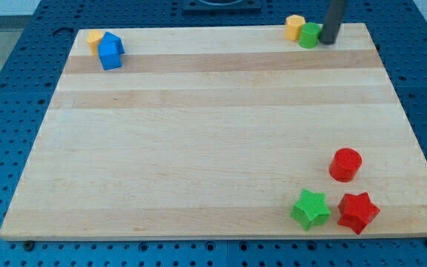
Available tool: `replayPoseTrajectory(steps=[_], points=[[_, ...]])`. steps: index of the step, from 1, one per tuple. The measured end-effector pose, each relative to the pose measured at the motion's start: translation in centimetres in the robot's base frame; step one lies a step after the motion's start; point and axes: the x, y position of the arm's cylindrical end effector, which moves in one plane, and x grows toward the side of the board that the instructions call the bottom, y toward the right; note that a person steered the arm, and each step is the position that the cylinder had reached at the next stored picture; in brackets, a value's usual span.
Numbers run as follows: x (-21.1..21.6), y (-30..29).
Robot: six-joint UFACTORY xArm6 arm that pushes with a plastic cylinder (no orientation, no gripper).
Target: Move green star to yellow hexagon
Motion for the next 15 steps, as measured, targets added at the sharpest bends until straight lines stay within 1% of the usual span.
replayPoseTrajectory(steps=[1, 2, 3, 5, 7, 8, 9, 10, 11, 12, 13, 14, 15], points=[[2.1, 6.3], [6.6, 7.9], [11.5, 8.3], [23.5, 8.7], [34.2, 8.9], [38.5, 6.5], [38.6, 2.5], [38.4, -4.2], [38.4, -8.4], [38.4, -10.3], [37.9, -10.4], [36.5, -10.4], [35.8, -12.2]])
